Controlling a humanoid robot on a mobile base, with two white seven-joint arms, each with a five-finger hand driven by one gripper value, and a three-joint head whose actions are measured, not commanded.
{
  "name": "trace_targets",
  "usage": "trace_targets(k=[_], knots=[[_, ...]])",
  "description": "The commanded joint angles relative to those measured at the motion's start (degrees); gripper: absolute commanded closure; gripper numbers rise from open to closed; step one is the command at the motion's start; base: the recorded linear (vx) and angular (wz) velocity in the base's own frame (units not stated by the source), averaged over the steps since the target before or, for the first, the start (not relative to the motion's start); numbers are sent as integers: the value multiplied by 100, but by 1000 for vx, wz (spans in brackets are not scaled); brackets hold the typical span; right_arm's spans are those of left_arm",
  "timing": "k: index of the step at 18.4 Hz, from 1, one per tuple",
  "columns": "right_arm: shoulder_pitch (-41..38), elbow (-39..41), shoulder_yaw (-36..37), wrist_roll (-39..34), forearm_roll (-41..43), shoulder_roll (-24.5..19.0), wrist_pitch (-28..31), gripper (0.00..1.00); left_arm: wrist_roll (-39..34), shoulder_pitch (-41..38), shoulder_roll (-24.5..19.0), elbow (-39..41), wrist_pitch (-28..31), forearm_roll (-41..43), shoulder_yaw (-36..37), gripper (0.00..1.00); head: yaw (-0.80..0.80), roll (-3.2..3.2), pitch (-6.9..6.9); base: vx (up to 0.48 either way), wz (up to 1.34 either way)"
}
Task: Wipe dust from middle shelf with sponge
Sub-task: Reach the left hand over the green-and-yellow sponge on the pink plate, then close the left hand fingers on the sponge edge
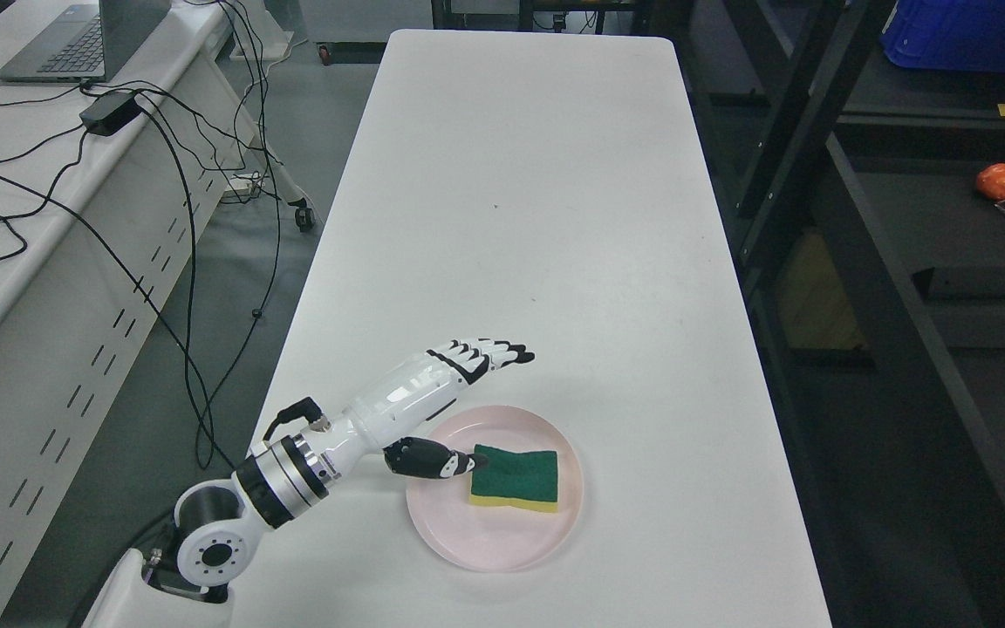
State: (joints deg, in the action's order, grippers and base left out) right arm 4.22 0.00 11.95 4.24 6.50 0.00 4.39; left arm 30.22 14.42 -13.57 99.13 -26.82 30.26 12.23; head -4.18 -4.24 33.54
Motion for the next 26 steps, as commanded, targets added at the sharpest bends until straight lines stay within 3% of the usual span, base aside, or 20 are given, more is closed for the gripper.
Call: trace_targets(k=[1, 7, 11, 17, 21, 26], knots=[[0, 100, 0, -2, 0, 100, 1, 0, 107, 552, -954, -78, -349, 1367, 1097, 8, 0, 0, 0, 0, 0], [0, 100, 0, -2, 0, 100, 1, 0, 511, 1089, -1305, -69, -623, 1509, 1562, 8, 0, 0, 0, 0, 0], [0, 100, 0, -2, 0, 100, 1, 0, 512, 1256, -1192, -191, -623, 1728, 2107, 8, 0, 0, 0, 0, 0], [0, 100, 0, -2, 0, 100, 1, 0, 529, 1257, -1051, -359, -614, 1860, 2161, 10, 0, 0, 0, 0, 0], [0, 100, 0, -2, 0, 100, 1, 0, 538, 1256, -1042, -482, -614, 1843, 2073, 24, 0, 0, 0, 0, 0], [0, 100, 0, -2, 0, 100, 1, 0, 547, 1221, -770, -552, -649, 1773, 1494, 56, 0, 0, 0, 0, 0]])
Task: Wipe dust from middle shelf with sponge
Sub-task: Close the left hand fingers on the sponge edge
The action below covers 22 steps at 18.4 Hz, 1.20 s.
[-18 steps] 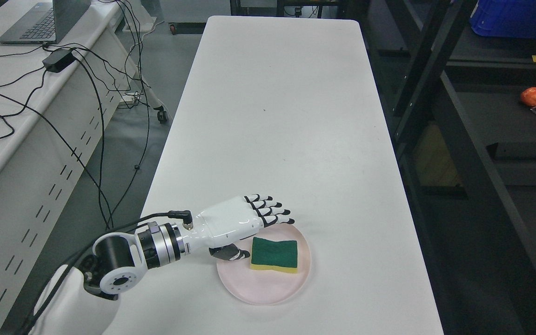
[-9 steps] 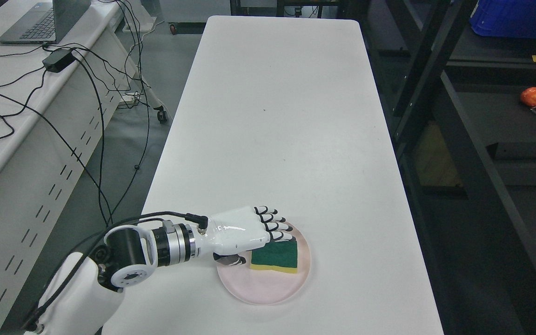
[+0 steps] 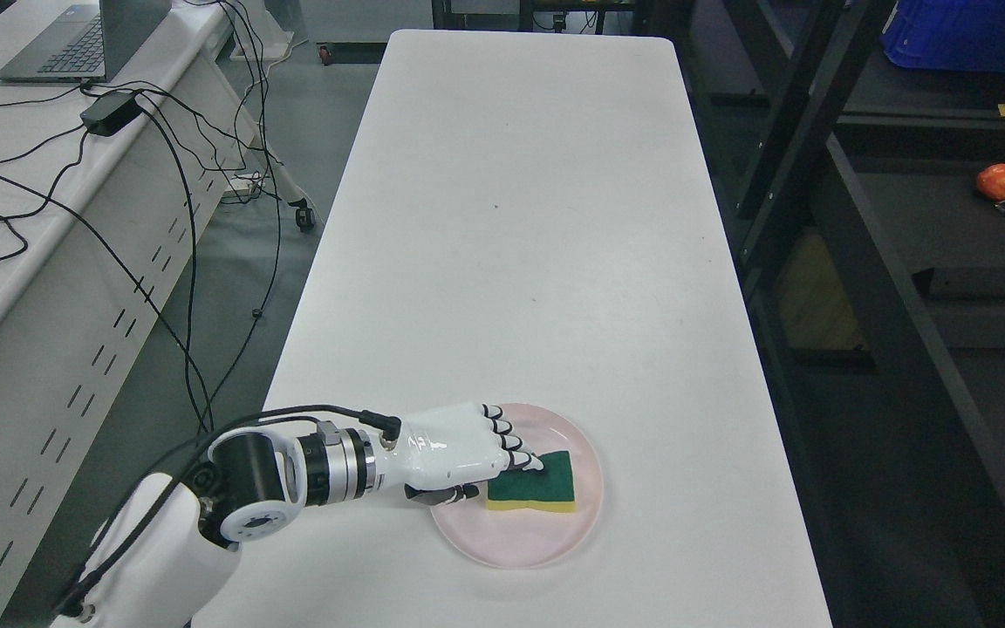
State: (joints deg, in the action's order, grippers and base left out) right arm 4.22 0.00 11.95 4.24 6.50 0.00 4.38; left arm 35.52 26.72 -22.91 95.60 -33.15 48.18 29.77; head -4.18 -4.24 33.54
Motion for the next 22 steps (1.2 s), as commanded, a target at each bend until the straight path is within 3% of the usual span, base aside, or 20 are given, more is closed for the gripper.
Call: trace_targets(k=[1, 5, 10, 12, 15, 22], knots=[[0, 100, 0, -2, 0, 100, 1, 0, 16, -35, 208, -209, -51, -89, -366, 62, 0, 0, 0, 0, 0], [0, 100, 0, -2, 0, 100, 1, 0, 7, -368, 358, -297, -298, -1037, -893, 81, 0, 0, 0, 0, 0], [0, 100, 0, -2, 0, 100, 1, 0, 7, -817, 550, -306, -315, -1301, -1614, 87, 0, 0, 0, 0, 0], [0, 100, 0, -2, 0, 100, 1, 0, 34, -826, 700, -332, -473, -1669, -2000, 100, 0, 0, 0, 0, 0], [0, 100, 0, -2, 0, 100, 1, 0, 95, -617, 805, -341, -526, -2232, -2588, 100, 0, 0, 0, 0, 0], [0, 100, 0, -2, 0, 100, 1, 0, 113, -378, 1764, -16, -772, -2813, -3372, 100, 0, 0, 0, 0, 0]])
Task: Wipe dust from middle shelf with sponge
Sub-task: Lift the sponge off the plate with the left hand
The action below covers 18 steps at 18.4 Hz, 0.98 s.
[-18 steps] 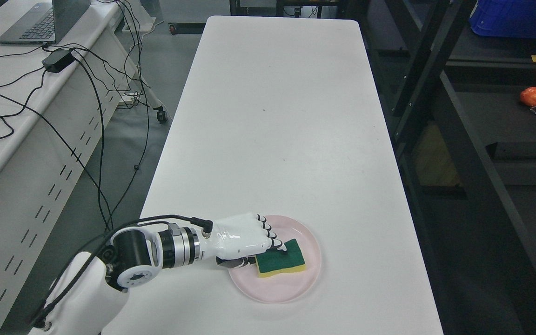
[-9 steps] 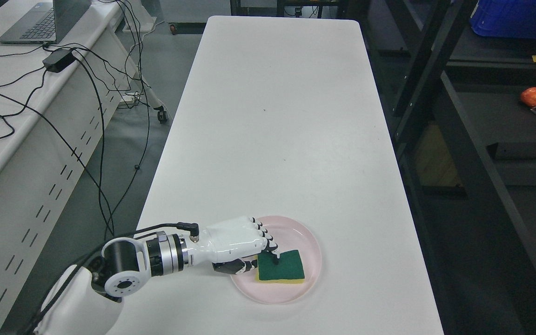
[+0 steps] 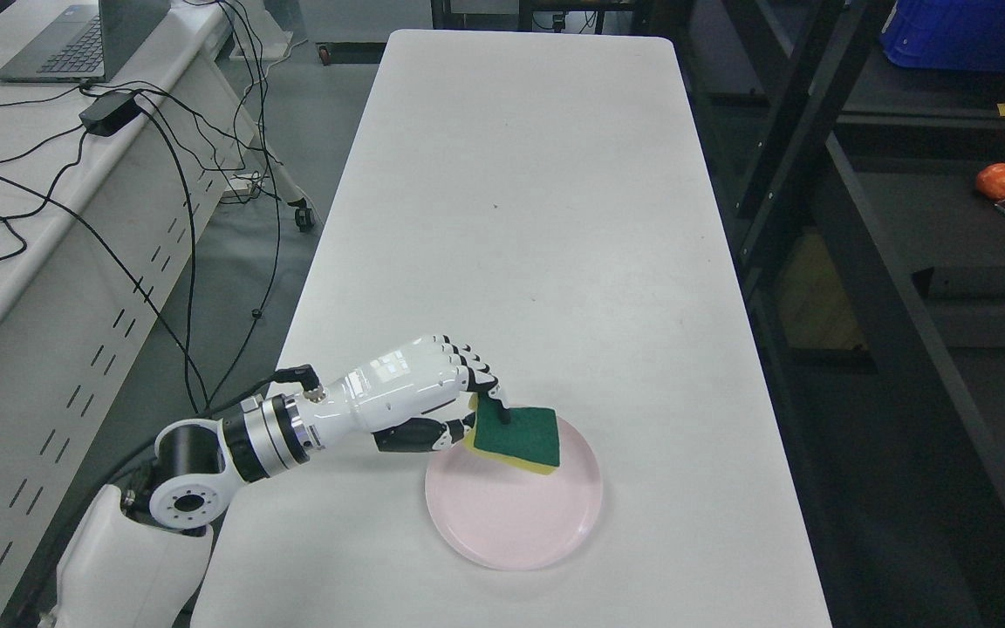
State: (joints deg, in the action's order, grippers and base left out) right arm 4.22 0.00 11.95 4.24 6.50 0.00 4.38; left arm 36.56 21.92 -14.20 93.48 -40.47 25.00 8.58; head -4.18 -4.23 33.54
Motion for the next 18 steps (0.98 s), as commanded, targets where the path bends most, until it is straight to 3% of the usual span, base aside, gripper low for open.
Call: trace_targets(k=[1, 18], knots=[[0, 100, 0, -2, 0, 100, 1, 0, 9, 102, 910, 205, -32, -557, -1262, 100, 0, 0, 0, 0, 0], [0, 100, 0, -2, 0, 100, 1, 0, 9, 164, 937, 249, 21, -601, -1289, 100, 0, 0, 0, -9, -2]])
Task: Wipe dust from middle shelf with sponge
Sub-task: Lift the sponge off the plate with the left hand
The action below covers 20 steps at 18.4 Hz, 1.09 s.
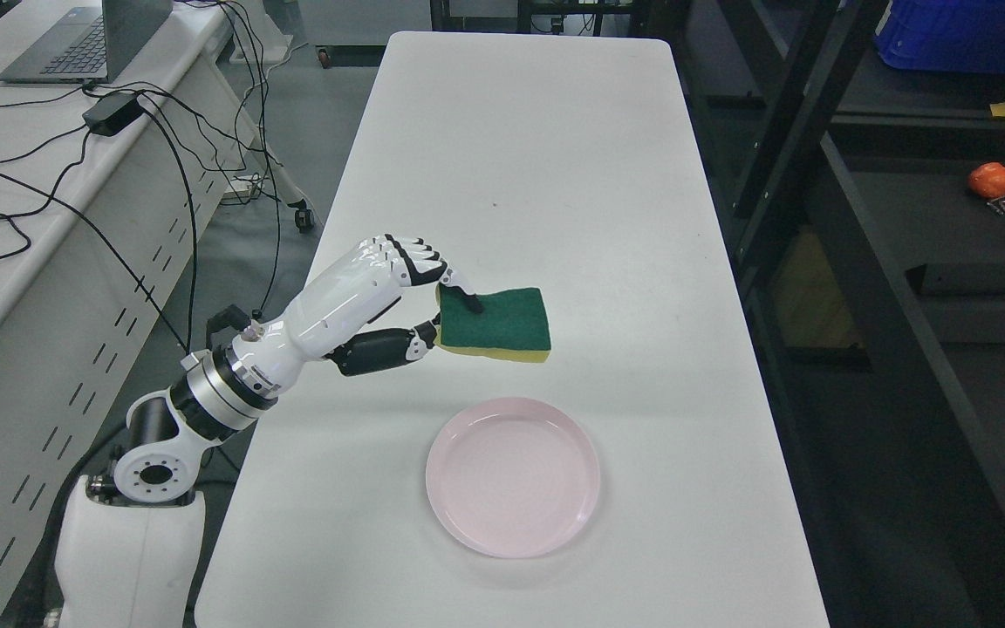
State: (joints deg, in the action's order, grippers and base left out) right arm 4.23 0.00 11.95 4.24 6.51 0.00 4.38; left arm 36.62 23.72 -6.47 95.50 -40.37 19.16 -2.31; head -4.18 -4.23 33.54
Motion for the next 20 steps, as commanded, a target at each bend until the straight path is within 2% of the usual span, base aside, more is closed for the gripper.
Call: trace_targets(k=[1, 10, 15, 20], knots=[[-1, 100, 0, -2, 0, 100, 2, 0, 3, -51, 155, 57, -14, -18, -191, 100, 0, 0, 0, -72, -33], [-1, 100, 0, -2, 0, 100, 2, 0, 65, -253, 164, 74, -85, -9, 168, 100, 0, 0, 0, -117, -197], [-1, 100, 0, -2, 0, 100, 2, 0, 65, -350, 375, 66, -85, 122, 591, 100, 0, 0, 0, -157, -102], [-1, 100, 0, -2, 0, 100, 2, 0, 65, -394, 383, 66, -85, 255, 635, 100, 0, 0, 0, -204, 111]])
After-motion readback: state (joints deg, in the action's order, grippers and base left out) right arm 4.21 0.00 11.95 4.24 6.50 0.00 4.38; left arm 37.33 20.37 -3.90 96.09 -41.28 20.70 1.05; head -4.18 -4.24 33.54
